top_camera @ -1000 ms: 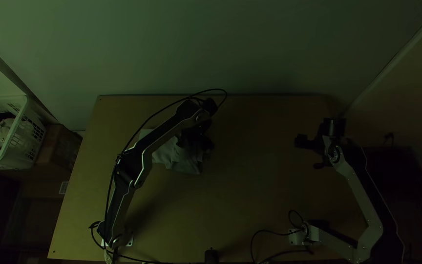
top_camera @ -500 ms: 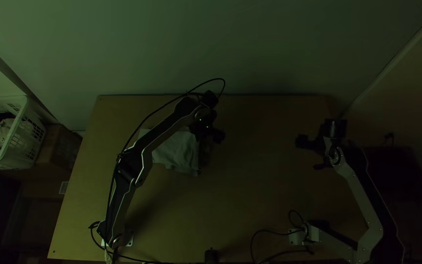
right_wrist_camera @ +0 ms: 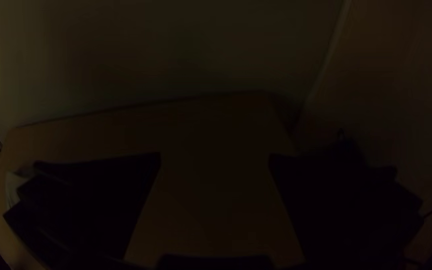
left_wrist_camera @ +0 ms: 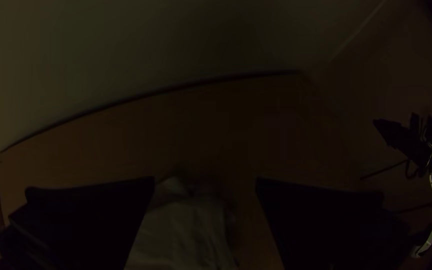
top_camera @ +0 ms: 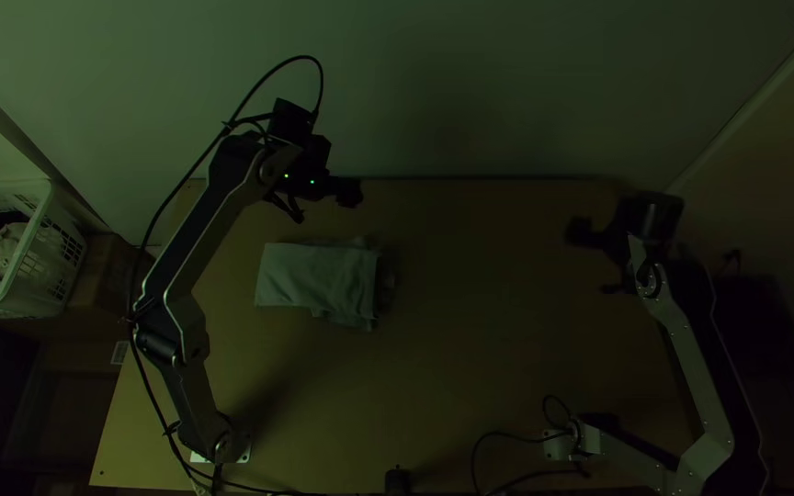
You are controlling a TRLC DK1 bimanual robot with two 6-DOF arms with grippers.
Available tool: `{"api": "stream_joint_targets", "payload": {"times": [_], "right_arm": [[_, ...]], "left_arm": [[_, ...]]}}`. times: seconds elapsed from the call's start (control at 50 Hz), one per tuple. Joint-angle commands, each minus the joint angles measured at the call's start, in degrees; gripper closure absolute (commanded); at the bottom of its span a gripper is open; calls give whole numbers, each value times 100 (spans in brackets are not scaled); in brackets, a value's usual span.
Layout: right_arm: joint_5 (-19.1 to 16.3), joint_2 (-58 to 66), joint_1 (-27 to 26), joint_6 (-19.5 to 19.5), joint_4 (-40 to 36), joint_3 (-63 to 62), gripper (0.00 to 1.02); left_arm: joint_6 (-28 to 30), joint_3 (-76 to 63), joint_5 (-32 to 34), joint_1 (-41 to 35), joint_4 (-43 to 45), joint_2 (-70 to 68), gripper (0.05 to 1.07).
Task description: Fold the t-shirt
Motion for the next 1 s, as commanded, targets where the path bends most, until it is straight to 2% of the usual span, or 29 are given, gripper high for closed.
{"api": "stream_joint_targets", "payload": {"times": [0.0,0.22,0.42,0.62,0.82,0.88,0.98], "right_arm": [[0,-44,44,-310,297,301,3],[0,-589,27,-907,1238,538,3],[0,-932,-26,-1276,1440,969,3],[-9,-1512,-17,-1566,1580,916,3],[-26,-2321,62,-1725,2037,196,3],[-193,-2734,97,-1733,2310,-244,3],[-518,-3542,255,-1742,3215,-1246,3]], "left_arm": [[228,-316,-55,431,129,-715,10],[553,-852,-55,1503,560,-1726,10],[790,-1704,-55,2373,1298,-2737,10],[913,-3005,-55,2839,2397,-3941,10],[773,-4482,-55,3164,3522,-5092,10],[650,-5070,-55,3269,3900,-5461,10],[500,-5967,-82,3366,4322,-6059,10]]}}
